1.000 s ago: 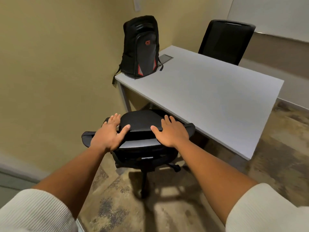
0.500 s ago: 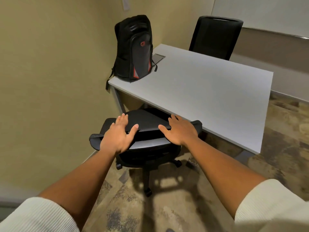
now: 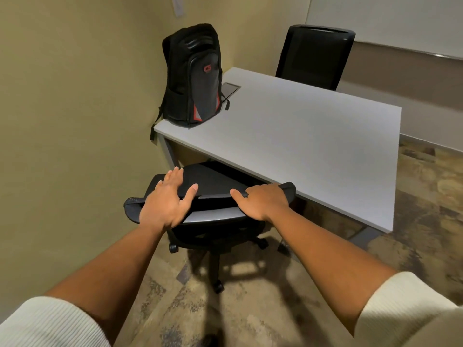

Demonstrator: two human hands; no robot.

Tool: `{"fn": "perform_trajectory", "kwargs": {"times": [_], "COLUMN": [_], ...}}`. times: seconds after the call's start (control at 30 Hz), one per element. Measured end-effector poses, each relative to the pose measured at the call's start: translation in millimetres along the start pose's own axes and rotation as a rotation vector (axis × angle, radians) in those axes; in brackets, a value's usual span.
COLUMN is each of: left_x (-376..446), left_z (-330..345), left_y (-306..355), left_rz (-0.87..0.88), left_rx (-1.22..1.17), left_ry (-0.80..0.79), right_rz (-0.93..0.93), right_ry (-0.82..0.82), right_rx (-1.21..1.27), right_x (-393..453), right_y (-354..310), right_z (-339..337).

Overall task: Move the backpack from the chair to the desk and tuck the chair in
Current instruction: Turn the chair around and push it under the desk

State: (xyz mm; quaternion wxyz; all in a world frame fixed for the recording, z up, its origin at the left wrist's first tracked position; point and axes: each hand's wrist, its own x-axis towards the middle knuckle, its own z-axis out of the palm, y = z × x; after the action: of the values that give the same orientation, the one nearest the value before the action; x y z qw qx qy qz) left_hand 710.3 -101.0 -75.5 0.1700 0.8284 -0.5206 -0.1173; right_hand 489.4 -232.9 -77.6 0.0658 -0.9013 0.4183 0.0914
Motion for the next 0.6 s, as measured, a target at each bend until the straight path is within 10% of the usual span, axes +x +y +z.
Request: {"fn": "perform_trajectory", "kwargs": {"times": [0.6], "left_x": [-16], "left_z": [-12], "left_y": [-19], "left_rz": [0.189], "left_rx": [-0.057], "left_ry": [0.084], "right_rz": [0.146], "right_ry": [0.022], "right_rx": [-0.026], "right_x": [-43], "right_y": [-39], "right_z": [7]}}
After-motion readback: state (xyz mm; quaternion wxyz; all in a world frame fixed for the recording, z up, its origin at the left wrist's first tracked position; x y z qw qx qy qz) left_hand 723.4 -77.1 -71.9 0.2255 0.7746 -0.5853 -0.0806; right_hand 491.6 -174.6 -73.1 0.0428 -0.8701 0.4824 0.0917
